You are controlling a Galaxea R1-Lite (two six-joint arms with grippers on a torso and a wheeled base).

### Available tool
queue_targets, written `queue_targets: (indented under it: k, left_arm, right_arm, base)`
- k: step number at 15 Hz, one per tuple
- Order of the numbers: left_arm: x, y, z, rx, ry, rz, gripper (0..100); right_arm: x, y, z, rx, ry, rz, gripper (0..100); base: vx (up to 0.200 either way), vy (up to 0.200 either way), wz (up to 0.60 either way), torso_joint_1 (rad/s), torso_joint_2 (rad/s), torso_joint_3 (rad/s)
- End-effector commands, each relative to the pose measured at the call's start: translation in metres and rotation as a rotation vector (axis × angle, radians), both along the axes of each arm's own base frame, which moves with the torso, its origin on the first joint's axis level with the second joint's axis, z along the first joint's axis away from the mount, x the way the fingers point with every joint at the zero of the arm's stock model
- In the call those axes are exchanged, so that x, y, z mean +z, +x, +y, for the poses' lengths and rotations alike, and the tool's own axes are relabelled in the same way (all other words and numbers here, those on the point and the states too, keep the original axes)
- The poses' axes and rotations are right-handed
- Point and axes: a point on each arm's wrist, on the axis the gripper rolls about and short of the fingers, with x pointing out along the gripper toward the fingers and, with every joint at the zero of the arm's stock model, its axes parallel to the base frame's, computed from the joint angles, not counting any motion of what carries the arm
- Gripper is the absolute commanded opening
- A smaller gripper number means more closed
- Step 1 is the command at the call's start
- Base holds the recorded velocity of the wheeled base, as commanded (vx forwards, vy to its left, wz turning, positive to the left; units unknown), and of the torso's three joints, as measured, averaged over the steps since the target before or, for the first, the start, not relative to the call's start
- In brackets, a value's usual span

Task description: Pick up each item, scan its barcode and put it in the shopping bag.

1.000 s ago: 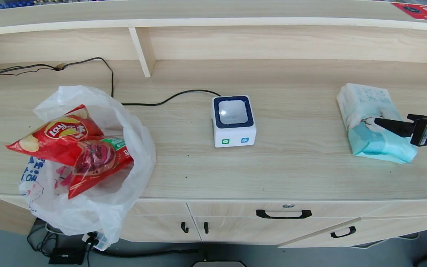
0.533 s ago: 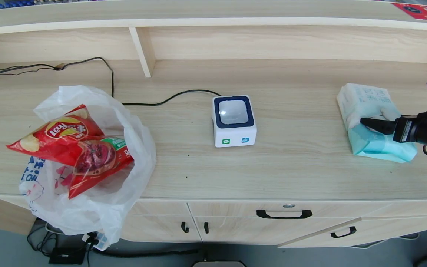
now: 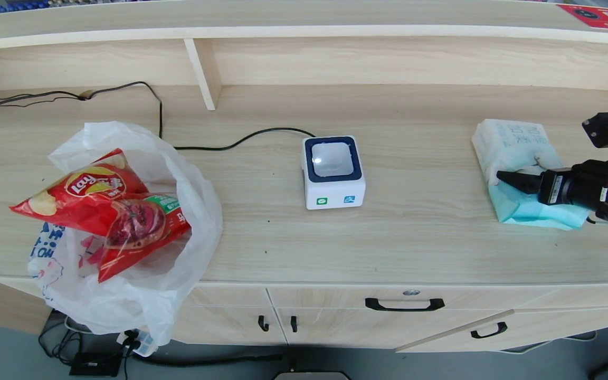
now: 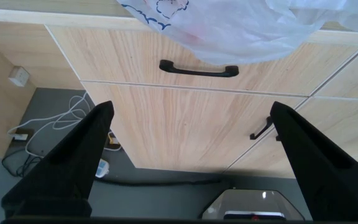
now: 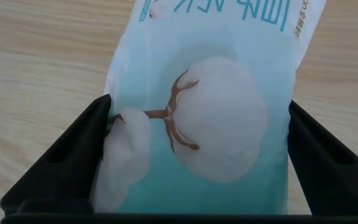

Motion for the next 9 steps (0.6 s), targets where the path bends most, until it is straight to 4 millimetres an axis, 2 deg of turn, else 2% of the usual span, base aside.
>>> queue_targets:
  k: [1,4,8,9]
  left_arm:
    - [0.0,0.0,0.0,0.001,-0.001,-0.001,100]
    - [0.0,0.0,0.0,0.001,-0.001,-0.001,100]
    - [0.0,0.0,0.0,0.001,-0.001,-0.001,100]
    - [0.0,0.0,0.0,0.001,0.001,-0.001,100]
  right_arm:
    - [-0.007,0.012,0.005,0.013,-0.002,0.018,100]
    - [-0.004,0.03,0.006,0.01,-0.046,-0.004,100]
    - [0.018,0.028,0.011,0.006,-0.051,0.011,100]
    - [0.016,0.027,0.012,0.009,-0.047,0.072,0]
  base:
    - [0.0,0.0,0.0,0.0,0.0,0.0]
    - [0.0,0.0,0.0,0.0,0.0,0.0]
    - [0.0,0.0,0.0,0.0,0.0,0.0]
    - [0.0,0.0,0.0,0.0,0.0,0.0]
